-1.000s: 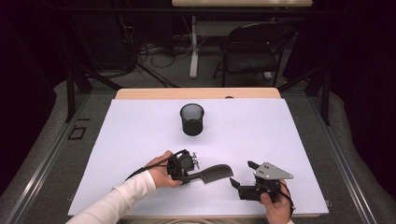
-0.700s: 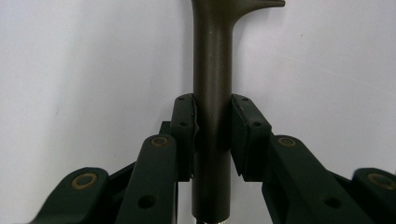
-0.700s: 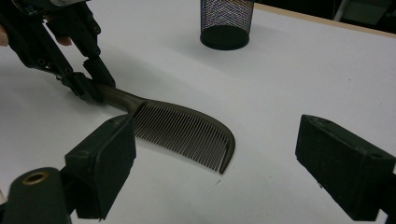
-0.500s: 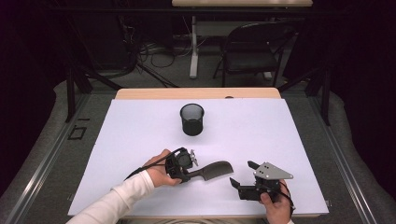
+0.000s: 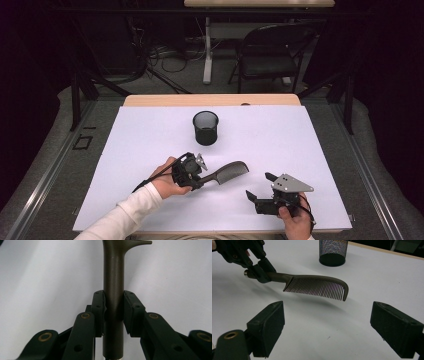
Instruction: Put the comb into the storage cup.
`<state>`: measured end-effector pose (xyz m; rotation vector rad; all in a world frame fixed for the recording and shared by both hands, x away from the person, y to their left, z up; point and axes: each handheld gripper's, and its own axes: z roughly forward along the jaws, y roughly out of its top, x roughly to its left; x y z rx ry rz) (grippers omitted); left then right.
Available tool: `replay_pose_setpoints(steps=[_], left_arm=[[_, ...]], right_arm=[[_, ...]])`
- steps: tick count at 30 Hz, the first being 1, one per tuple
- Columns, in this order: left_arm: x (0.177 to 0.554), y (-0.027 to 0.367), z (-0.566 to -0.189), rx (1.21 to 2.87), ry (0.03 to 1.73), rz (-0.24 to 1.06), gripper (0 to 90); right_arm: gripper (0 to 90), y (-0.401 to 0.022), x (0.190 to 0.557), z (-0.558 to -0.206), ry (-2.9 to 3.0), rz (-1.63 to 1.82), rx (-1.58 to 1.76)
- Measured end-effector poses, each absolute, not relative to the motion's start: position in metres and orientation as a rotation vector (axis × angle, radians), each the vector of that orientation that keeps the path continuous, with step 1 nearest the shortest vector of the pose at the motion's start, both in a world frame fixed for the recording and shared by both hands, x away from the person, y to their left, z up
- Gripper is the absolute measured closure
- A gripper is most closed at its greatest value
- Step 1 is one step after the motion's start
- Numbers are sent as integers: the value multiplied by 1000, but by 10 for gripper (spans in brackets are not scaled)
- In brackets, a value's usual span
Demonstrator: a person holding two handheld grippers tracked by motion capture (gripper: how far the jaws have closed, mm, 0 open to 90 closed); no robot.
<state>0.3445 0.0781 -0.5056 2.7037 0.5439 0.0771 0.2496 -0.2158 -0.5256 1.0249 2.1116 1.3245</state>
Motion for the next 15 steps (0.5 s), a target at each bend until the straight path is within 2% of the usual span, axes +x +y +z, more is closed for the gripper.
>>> replay_pose_setpoints(steps=[15], left_arm=[[346, 85, -492, 2553, 602, 153, 727]], right_arm=[[122, -216, 250, -526, 2118, 1320, 1030]])
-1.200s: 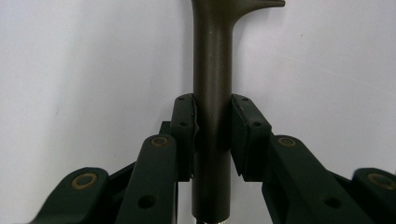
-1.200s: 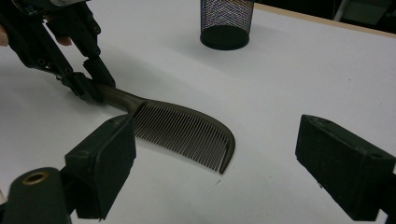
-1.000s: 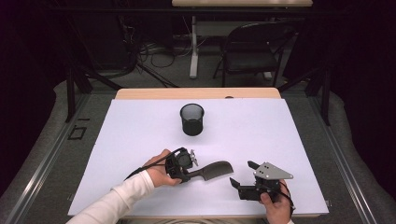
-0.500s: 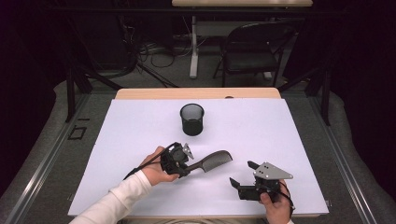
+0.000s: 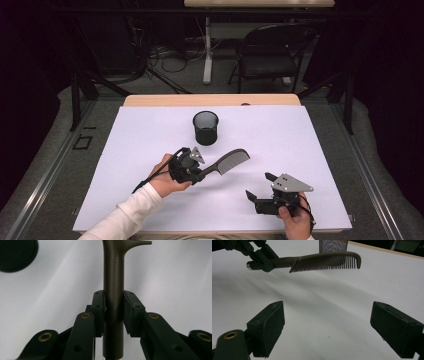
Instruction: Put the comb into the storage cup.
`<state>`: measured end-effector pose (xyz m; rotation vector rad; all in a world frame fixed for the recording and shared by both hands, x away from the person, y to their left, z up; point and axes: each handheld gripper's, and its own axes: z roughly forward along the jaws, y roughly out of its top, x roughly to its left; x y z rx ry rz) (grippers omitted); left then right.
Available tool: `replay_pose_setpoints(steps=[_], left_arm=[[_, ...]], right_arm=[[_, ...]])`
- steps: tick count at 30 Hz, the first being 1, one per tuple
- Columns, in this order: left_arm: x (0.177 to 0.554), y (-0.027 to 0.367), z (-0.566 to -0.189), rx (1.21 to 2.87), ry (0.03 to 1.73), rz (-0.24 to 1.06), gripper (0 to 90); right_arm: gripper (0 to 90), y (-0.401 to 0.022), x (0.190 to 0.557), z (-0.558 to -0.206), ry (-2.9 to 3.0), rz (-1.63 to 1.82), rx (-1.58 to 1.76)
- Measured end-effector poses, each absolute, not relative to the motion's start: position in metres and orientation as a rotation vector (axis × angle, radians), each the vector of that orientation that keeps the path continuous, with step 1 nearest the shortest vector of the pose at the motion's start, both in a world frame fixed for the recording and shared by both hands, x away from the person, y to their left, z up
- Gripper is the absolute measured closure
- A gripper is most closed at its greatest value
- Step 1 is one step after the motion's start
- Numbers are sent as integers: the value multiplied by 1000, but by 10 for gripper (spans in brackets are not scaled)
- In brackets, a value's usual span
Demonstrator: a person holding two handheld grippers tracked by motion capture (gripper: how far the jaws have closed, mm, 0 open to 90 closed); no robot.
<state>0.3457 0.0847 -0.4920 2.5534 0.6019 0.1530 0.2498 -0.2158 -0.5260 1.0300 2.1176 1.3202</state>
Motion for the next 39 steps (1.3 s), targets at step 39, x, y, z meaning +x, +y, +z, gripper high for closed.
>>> replay_pose_setpoints(steps=[39], left_arm=[[332, 104, -478, 2137, 741, 325, 726]], right_arm=[[122, -215, 251, -528, 2115, 1315, 1033]])
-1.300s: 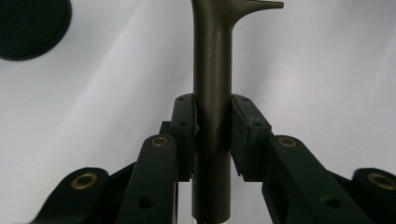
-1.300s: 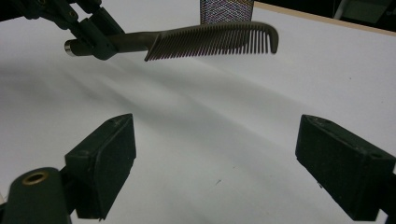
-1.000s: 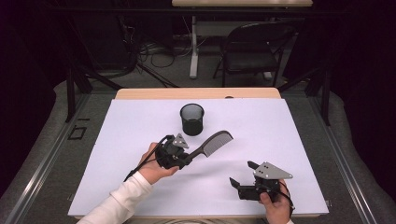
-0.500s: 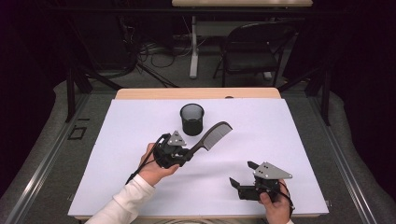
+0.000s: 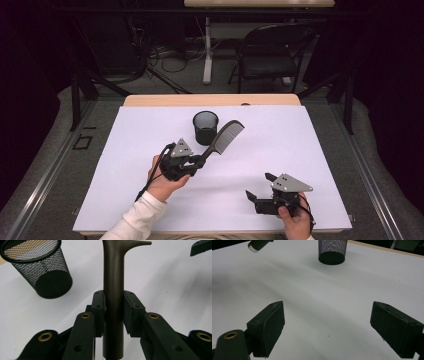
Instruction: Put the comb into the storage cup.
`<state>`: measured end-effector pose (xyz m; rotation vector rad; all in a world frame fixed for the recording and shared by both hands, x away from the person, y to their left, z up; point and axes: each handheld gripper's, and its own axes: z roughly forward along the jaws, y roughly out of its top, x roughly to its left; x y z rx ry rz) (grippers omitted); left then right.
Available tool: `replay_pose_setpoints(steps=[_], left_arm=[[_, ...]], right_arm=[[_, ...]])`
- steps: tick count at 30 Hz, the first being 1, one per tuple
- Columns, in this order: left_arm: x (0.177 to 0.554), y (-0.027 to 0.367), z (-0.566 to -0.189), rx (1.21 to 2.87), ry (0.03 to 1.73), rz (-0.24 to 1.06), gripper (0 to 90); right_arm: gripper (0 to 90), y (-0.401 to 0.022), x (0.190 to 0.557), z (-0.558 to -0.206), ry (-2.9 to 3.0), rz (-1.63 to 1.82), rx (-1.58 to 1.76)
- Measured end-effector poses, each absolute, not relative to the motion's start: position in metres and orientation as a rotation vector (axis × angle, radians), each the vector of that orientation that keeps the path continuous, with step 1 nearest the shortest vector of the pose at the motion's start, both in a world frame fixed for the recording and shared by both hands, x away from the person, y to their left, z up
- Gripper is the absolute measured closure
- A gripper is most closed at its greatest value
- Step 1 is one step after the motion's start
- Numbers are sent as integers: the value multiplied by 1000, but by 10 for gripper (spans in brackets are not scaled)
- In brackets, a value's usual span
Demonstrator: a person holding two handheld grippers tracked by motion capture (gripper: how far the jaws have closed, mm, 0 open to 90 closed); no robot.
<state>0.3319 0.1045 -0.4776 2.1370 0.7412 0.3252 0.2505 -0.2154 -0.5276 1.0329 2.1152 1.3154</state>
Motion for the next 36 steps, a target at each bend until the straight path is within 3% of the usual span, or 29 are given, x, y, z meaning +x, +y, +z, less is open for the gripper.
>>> replay_pose_setpoints(steps=[36], left_arm=[[315, 125, -489, 1879, 791, 490, 727]], right_arm=[[119, -209, 250, -529, 2151, 1297, 1009]])
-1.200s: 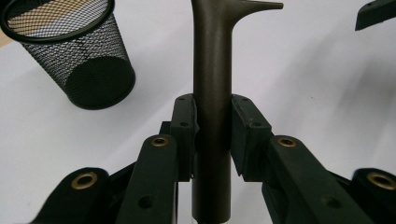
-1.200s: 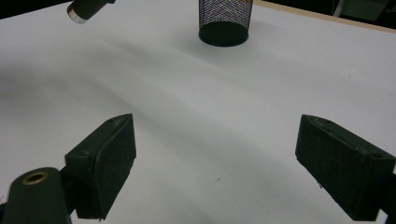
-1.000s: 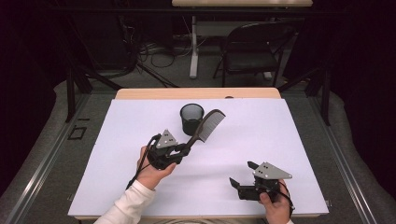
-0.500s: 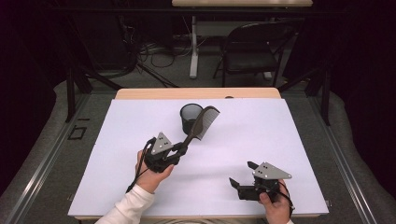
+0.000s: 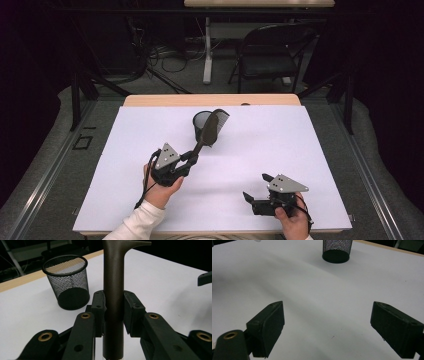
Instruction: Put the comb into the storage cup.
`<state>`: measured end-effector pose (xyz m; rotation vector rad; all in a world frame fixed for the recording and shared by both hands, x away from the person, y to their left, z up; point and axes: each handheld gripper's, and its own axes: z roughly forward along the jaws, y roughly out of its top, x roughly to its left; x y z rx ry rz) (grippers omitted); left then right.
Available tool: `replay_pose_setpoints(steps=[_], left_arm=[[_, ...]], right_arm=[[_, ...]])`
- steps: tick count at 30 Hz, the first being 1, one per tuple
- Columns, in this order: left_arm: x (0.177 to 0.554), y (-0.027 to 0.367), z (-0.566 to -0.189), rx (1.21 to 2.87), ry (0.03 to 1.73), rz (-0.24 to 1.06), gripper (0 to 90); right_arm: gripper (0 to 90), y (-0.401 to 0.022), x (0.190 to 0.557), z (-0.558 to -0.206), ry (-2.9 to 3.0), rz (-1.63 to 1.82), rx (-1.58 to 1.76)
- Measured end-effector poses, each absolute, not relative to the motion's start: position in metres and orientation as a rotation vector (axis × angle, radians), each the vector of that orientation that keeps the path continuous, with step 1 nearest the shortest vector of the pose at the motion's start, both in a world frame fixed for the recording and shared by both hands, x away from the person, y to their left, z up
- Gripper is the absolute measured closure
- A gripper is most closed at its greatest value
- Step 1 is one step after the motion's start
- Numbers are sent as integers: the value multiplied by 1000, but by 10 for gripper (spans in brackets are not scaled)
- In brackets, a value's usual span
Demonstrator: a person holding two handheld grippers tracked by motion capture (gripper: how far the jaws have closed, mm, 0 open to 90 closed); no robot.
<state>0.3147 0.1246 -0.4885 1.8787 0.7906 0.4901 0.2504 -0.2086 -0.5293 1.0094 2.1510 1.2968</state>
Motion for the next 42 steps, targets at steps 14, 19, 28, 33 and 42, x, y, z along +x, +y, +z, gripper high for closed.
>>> replay_pose_setpoints(steps=[14, 19, 28, 33, 42], left_arm=[[311, 128, -487, 1825, 808, 508, 727], [311, 128, -487, 1820, 814, 511, 727], [311, 131, -485, 1796, 818, 523, 727], [311, 133, -485, 1786, 822, 523, 727], [312, 134, -487, 1783, 832, 530, 727]], right_arm=[[104, -206, 250, -523, 2121, 1362, 1061], [82, -202, 252, -519, 2126, 1371, 1117], [52, -193, 263, -510, 2114, 1346, 1249], [44, -191, 271, -502, 2134, 1346, 1257], [27, -181, 289, -483, 2134, 1373, 1228]])
